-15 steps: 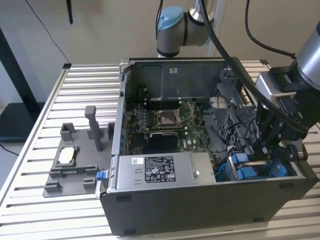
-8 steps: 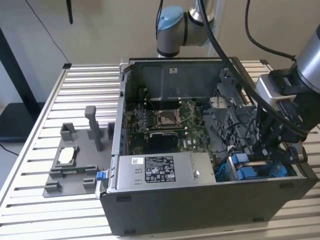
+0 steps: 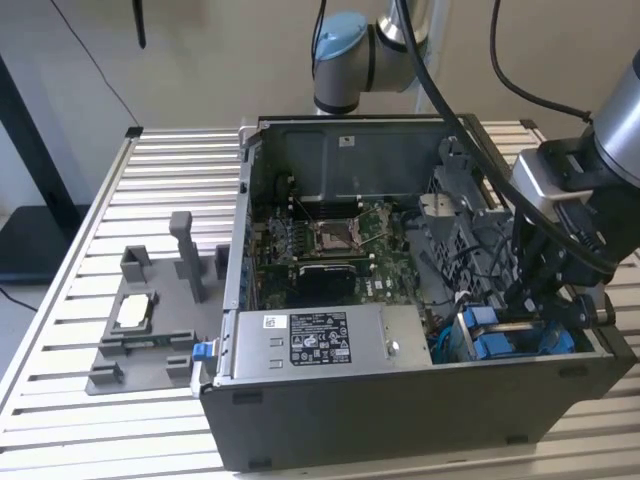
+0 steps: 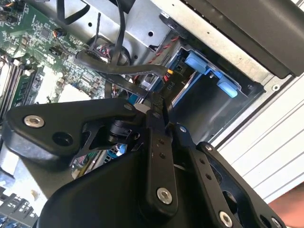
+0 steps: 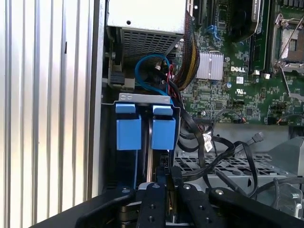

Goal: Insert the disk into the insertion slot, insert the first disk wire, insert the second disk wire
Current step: 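Insert the second disk wire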

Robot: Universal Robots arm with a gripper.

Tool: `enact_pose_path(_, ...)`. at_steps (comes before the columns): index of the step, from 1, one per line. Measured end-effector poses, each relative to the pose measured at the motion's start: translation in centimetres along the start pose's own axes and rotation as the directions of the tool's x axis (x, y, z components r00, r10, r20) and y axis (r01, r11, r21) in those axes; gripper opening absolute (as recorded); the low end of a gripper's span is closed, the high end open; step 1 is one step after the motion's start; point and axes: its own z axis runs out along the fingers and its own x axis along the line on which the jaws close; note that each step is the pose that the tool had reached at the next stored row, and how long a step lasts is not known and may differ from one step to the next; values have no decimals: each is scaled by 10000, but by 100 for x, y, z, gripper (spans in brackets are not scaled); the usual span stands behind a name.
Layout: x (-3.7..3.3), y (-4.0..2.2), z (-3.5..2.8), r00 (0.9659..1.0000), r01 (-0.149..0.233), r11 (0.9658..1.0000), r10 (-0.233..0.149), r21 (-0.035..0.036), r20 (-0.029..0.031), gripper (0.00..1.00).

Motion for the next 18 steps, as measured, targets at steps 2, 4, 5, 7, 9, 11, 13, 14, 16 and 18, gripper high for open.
enact_pose_path(2, -6, 1, -49, 10000, -4, 10000, 4, -20, 5, 18)
enact_pose_path(4, -15, 2, -119, 10000, -7, 10000, 7, -32, 16, 24)
enact_pose_path(5, -20, 2, -156, 10000, -9, 10000, 9, -36, 20, 24)
enact_pose_path(7, -32, 3, -236, 10000, -15, 10000, 15, -41, 23, 24)
enact_pose_path(9, -44, 4, -312, 10000, -39, 10000, 39, -42, 28, 24)
enact_pose_path(11, -54, 4, -376, 9999, -109, 9999, 110, -32, 31, 24)
enact_pose_path(13, -62, 4, -430, 9997, -241, 9997, 241, -12, 46, 24)
enact_pose_path(14, -65, 5, -448, 9995, -301, 9995, 301, -3, 51, 24)
enact_pose_path(16, -66, 5, -457, 9994, -354, 9994, 354, 4, 54, 24)
enact_pose_path(18, -66, 5, -457, 9993, -358, 9994, 358, 6, 55, 24)
